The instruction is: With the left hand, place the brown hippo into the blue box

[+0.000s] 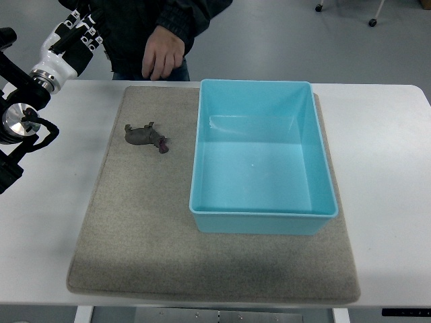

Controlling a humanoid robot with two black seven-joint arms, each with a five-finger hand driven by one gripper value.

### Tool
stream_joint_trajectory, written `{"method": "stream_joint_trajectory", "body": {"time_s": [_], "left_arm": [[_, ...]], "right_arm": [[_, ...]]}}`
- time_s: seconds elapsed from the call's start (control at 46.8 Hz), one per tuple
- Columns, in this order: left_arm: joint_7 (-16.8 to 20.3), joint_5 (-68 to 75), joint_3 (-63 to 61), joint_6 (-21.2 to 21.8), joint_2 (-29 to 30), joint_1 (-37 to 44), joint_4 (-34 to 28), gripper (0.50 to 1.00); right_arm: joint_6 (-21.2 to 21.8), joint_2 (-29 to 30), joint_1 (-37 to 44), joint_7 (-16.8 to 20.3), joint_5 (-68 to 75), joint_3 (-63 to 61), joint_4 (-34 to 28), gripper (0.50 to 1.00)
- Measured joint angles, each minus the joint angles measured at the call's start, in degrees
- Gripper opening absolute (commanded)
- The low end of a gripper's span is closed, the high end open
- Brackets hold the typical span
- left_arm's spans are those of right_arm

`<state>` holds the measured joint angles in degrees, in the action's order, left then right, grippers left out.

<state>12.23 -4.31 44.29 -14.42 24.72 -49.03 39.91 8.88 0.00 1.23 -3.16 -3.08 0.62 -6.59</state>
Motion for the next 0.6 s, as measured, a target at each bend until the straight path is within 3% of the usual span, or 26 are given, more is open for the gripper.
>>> {"method": "stream_joint_trajectory", "body": {"time_s": [0.599], "left_arm": [[-0.1, -0.1, -0.8, -0.5, -0.1, 0.1, -1.4, 0.999]], "right_arm": [[0.0, 0.0, 0.0, 0.0, 0.0, 0.0, 0.0, 0.936]]}}
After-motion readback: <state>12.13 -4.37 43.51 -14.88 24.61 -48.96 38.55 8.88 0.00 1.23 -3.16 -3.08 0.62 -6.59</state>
